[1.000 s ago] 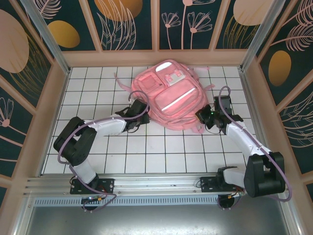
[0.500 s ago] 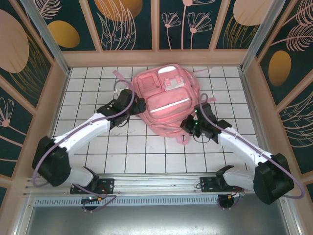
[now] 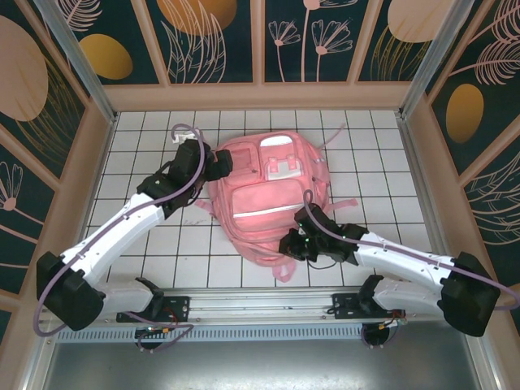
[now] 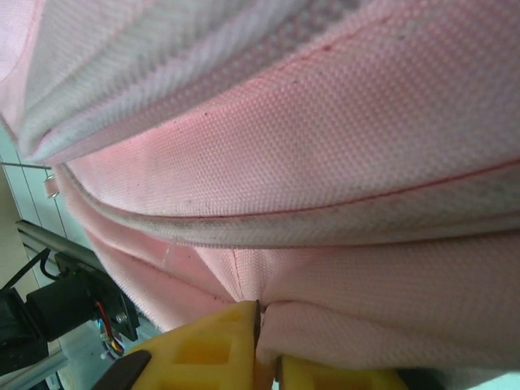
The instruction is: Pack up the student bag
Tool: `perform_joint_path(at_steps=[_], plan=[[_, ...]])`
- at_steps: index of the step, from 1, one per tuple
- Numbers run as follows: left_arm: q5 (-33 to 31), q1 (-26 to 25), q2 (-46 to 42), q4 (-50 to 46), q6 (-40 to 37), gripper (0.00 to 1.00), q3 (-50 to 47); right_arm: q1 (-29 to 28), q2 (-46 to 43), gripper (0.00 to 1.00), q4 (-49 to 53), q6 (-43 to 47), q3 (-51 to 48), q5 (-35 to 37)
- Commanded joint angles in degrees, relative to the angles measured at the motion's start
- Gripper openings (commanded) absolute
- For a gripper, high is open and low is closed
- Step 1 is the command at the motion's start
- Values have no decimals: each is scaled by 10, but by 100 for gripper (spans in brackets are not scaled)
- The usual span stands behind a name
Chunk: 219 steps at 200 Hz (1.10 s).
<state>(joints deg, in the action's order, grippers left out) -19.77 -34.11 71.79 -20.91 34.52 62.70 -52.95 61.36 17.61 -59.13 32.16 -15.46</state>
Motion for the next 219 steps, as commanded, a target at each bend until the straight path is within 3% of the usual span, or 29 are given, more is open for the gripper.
perform_joint_path(at_steps=[1, 8, 13, 32, 37, 40, 44, 58, 83, 88, 103, 110, 123, 141, 149, 170, 198, 219], plan=[[17, 2, -34, 44, -35, 98, -21, -6, -27, 37, -53, 13, -13, -35], [17, 2, -35, 47, -40, 99, -24, -5, -33, 53, -38, 25, -10, -26], [20, 3, -35, 51, -47, 99, -25, -5, -37, 59, -18, 37, -2, -9], [13, 2, -30, 49, -55, 99, -27, -7, -75, 66, 44, 95, 36, 52], [11, 2, -29, 50, -57, 99, -29, -8, -92, 79, 49, 107, 44, 61], [8, 2, -29, 51, -57, 98, -30, -9, -104, 96, 47, 117, 49, 63], [5, 2, -28, 51, -57, 98, -31, -12, -121, 99, 38, 131, 51, 61], [-36, 3, -29, 56, -56, 99, -37, -21, -177, 99, 2, 178, 65, 82], [-27, 2, -39, 163, -180, 99, -89, -21, -192, 99, -6, 206, 123, 273], [-50, 3, -40, 188, -200, 99, -103, -20, -185, 99, -17, 222, 133, 307], [-217, 10, -36, 297, -244, 98, -165, -18, -157, 99, -76, 308, 153, 410], [-239, 26, -32, 359, -286, 99, -199, -12, -142, 99, -124, 361, 147, 451], [-198, 81, -30, 441, -316, 99, -245, 17, -112, 99, -243, 498, 126, 492], [-84, 189, -56, 531, -220, 99, -329, 78, -74, 99, -394, 621, 103, 482], [-29, 223, -67, 596, -216, 99, -376, 104, -55, 99, -455, 648, 92, 486], [-26, 253, -53, 722, -268, 98, -454, 210, 2, 99, -529, 655, 72, 463], [-34, 294, 4, 720, -252, 99, -482, 369, 73, 99, -503, 534, 38, 491], [-16, 305, 33, 732, -240, 99, -469, 428, 110, 99, -549, 521, -24, 479]])
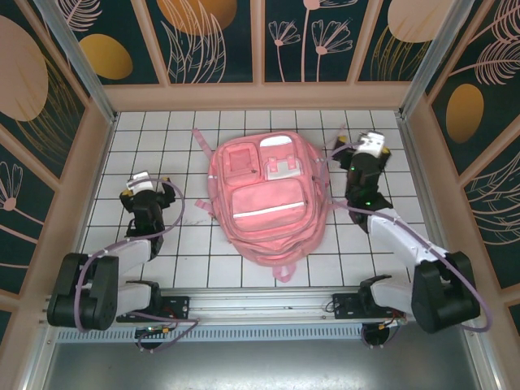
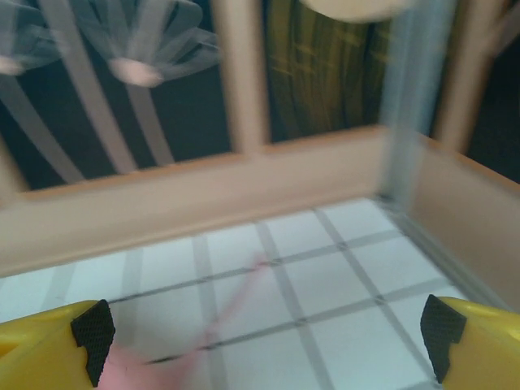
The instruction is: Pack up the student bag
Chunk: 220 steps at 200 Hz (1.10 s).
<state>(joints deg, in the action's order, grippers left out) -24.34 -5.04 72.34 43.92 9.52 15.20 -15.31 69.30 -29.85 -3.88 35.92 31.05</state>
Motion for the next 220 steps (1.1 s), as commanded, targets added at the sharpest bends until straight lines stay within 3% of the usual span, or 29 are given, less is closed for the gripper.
perform_joint_path(at_steps=[1, 9, 15, 27, 37, 44, 51, 61, 75, 99, 104, 114, 122, 152, 175, 220], plan=[[29, 14, 29, 87, 11, 99, 6, 52, 33, 99, -76, -30, -65, 14], [21, 16, 49, 132, 25, 99, 4, 62, 51, 99, -89, -25, -84, 15], [15, 17, 56, 106, 23, 99, 19, 71, 61, 99, -108, -32, -103, 9], [26, 18, 76, 139, -13, 99, 26, 85, 61, 99, -173, -44, -158, -23], [52, 18, 94, 227, -42, 99, -2, 96, 68, 99, -231, -45, -199, -54], [33, 23, 114, 281, -28, 99, -21, 103, 81, 99, -300, -34, -227, -71], [67, 34, 128, 314, -25, 99, -39, 107, 70, 99, -281, -27, -226, -96], [89, 35, 161, 384, -34, 99, -53, 112, 80, 99, -331, 18, -237, -155], [146, 35, 144, 277, -56, 99, -15, 116, 98, 99, -372, 43, -243, -189], [157, 41, 153, 289, -53, 99, -13, 142, 211, 99, -611, 30, -307, -198], [157, 41, 151, 285, -53, 99, -12, 142, 207, 99, -579, 28, -296, -196], [156, 42, 151, 287, -53, 99, -12, 150, 183, 99, -414, 11, -233, -208], [157, 42, 151, 284, -53, 99, -13, 156, 188, 99, -449, 16, -242, -231], [157, 42, 150, 285, -53, 99, -12, 158, 188, 99, -444, 5, -240, -212], [158, 41, 150, 288, -53, 99, -15, 165, 188, 99, -412, 39, -225, -318], [167, 42, 147, 290, -57, 99, -17, 172, 189, 99, -412, 29, -224, -317]])
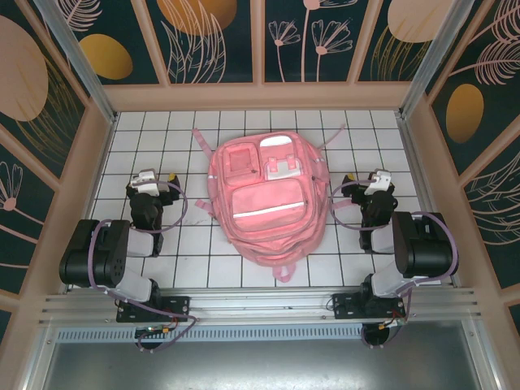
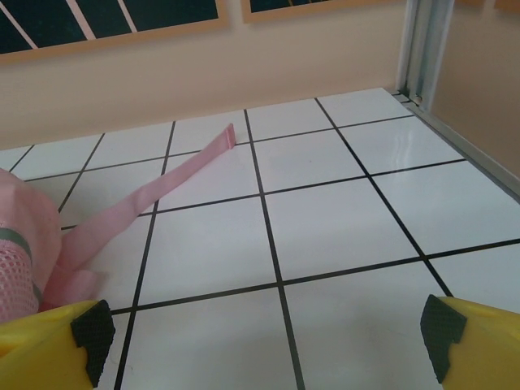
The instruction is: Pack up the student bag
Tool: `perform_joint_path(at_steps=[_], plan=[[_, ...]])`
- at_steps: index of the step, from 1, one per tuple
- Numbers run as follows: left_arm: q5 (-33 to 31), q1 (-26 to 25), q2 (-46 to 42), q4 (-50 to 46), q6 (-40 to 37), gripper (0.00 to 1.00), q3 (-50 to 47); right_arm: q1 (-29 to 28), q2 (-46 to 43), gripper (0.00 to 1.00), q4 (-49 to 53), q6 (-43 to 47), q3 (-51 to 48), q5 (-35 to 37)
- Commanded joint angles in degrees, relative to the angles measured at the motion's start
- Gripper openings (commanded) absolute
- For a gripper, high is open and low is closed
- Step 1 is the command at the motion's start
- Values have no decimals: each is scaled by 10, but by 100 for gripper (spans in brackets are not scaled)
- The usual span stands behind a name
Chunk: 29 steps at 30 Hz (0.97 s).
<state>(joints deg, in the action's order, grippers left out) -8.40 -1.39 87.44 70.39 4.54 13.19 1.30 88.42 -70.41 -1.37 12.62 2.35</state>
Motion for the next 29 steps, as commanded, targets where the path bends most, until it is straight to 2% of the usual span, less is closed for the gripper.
perform_joint_path(at_steps=[1, 29], plan=[[7, 5, -4, 26, -7, 99, 3, 5, -2, 99, -6, 4, 10, -30], [7, 5, -4, 26, -8, 99, 4, 6, -2, 99, -5, 5, 10, -31]])
